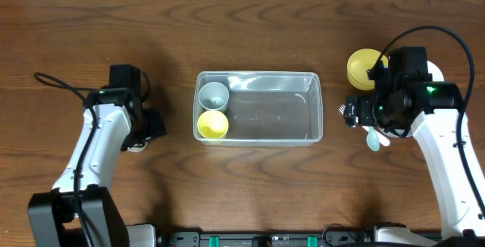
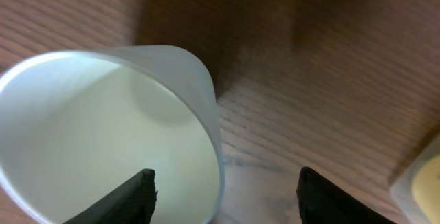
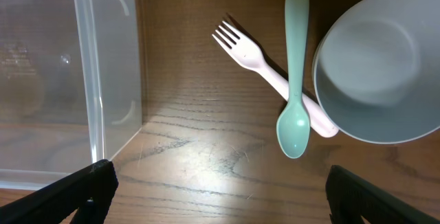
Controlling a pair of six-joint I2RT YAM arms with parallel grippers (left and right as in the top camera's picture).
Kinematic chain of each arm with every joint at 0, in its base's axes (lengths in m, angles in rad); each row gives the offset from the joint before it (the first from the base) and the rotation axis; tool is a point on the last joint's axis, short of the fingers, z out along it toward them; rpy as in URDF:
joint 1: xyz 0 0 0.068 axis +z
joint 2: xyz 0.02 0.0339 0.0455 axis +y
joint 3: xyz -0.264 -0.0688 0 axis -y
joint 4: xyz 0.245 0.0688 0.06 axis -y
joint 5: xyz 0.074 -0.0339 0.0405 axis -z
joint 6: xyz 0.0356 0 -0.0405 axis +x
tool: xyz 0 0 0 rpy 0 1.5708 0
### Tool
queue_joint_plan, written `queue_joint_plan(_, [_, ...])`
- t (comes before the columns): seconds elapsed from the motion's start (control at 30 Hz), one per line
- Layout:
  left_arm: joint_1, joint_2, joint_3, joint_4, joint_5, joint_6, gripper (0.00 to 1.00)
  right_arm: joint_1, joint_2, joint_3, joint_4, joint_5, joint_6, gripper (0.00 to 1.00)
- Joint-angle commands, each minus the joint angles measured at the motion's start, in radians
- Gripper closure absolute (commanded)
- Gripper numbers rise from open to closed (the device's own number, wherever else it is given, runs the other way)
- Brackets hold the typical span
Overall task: Pack container
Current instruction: 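Grasp the white cup with the left gripper, then carry the white cup into the container and release it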
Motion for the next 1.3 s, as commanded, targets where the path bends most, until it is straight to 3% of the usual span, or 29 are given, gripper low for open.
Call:
queue_joint_plan(0.0, [0.005,0.002,-0.013,0.015,0.005,-0.002,0.42,0.002,0.001,0.019,-0.002,0.003,0.009,0.02])
queue_joint_plan(0.23, [0.005,0.002,-0.013,0.023,-0.047,-0.002,0.74,0.002,0.001,0.019,-0.005,0.003,0.009,0.02])
queue_joint_plan(0.5, [0.005,0.002,-0.013,0.027,-0.048,-0.002,0.94,0.002,0.001,0.019,-0.004,0.003,0.009,0.02])
queue_joint_plan(0.7, [0.003,0.001,0.011,0.029,-0.047,-0.002,0.94,0.002,0.001,0.019,-0.004,0.003,0.009,0.02])
queue_joint_plan(0.9, [-0.057,-0.028,0.219,-0.103,-0.047,0.002,0.94,0.002,0.001,0.019,-0.001,0.003,0.008,0.02])
queue_joint_plan(1.1, [-0.254,-0.04,0.552,-0.23,-0.046,0.05,0.94,0.002,0.001,0.019,0.0,0.003,0.008,0.02])
queue_joint_plan(1.27, [-0.453,-0.019,0.659,-0.208,-0.045,0.145,0.94,0.002,0.001,0.019,0.003,0.003,0.009,0.02])
